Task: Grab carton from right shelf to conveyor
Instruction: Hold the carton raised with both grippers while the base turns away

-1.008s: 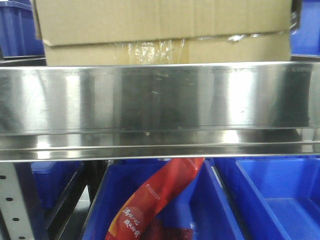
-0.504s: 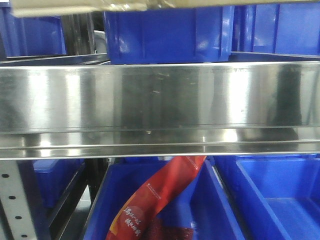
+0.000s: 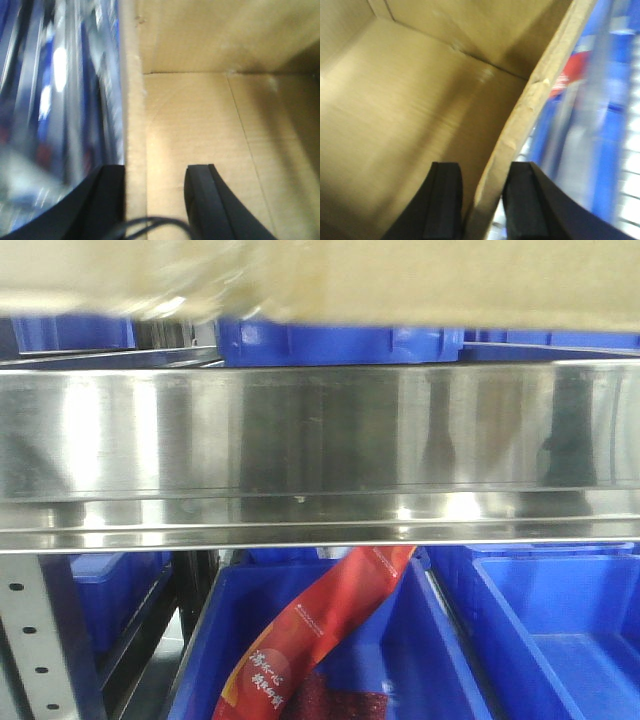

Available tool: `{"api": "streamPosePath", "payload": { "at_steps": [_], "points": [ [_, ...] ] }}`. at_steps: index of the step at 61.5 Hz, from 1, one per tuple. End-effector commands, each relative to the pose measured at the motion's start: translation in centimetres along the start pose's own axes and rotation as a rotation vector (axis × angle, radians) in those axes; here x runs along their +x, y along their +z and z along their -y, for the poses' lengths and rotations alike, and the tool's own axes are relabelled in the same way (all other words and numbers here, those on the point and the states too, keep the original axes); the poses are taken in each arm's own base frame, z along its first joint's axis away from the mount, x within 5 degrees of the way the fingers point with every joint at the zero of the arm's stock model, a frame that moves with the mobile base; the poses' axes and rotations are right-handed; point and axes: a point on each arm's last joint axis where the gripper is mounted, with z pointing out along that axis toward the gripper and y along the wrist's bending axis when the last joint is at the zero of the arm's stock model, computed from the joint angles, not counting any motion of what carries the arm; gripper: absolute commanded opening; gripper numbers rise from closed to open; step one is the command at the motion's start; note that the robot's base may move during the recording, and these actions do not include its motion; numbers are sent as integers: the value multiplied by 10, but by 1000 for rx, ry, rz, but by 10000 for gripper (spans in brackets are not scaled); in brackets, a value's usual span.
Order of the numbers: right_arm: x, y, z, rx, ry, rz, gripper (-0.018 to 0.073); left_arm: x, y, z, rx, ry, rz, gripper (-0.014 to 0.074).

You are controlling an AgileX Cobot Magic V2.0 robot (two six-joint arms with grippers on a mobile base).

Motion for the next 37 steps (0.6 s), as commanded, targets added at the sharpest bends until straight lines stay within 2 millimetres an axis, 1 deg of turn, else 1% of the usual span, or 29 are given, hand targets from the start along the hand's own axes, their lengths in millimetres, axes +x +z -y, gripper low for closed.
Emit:
{"api": "streamPosePath", "payload": {
  "at_steps": [1,4,11,17,37],
  "points": [
    [-10,-2,-13,-70,-39,118,-69,9,-22,-2,95,-6,49,-16],
    [-12,-2,-16,-78,-44,140,-69,15,-29,-7,98,-8,56,-16],
    [-16,0,-16,-78,-44,173,-69,22,-35,-15,74,-2,71,-16],
    [-17,2,-16,-77,-43,175,-69,23,-35,-18,47,8,80,-16],
    [-16,2,-16,-78,-43,169,-69,23,-33,-16,50,8,71,-16]
  ]
}}
